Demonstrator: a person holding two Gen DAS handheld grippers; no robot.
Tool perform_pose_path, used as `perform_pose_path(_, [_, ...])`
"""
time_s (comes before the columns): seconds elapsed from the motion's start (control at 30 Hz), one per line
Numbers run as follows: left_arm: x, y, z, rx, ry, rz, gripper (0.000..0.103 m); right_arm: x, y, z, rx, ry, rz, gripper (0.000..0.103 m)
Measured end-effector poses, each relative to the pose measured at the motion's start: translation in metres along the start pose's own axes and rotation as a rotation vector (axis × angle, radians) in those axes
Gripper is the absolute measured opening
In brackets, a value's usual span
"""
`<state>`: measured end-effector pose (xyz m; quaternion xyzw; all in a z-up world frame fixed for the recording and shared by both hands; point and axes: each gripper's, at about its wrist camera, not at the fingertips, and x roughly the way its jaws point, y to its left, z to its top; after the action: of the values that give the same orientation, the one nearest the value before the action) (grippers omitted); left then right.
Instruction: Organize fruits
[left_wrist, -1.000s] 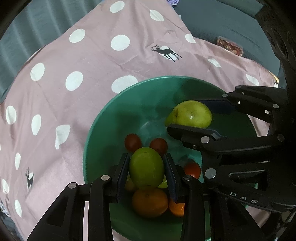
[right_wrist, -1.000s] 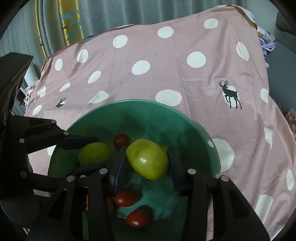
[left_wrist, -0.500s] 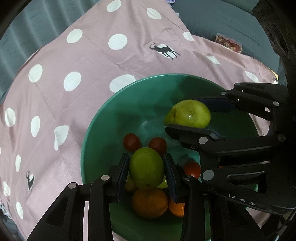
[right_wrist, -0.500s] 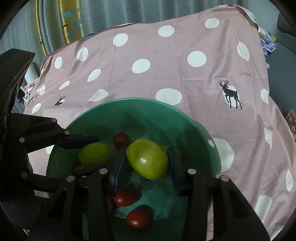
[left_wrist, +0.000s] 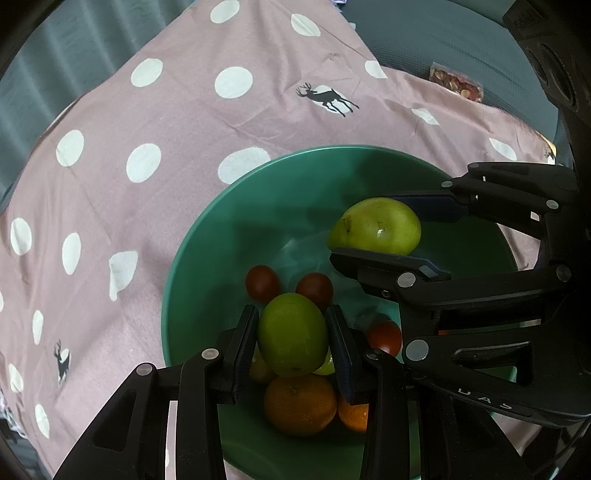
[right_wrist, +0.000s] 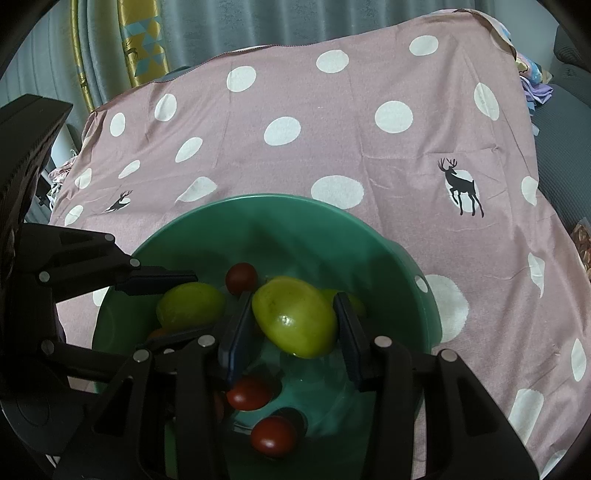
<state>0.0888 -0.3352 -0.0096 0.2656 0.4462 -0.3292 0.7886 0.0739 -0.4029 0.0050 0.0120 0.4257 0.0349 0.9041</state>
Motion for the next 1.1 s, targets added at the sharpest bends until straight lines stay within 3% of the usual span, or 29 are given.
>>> perform_pose_path(1.1, [-0.0008,-0.0067,0.0006,0.041,0.029,0.027,0.038,-0.0046,0.0018,-0.0002,-0.003,-0.009,0.009,0.044])
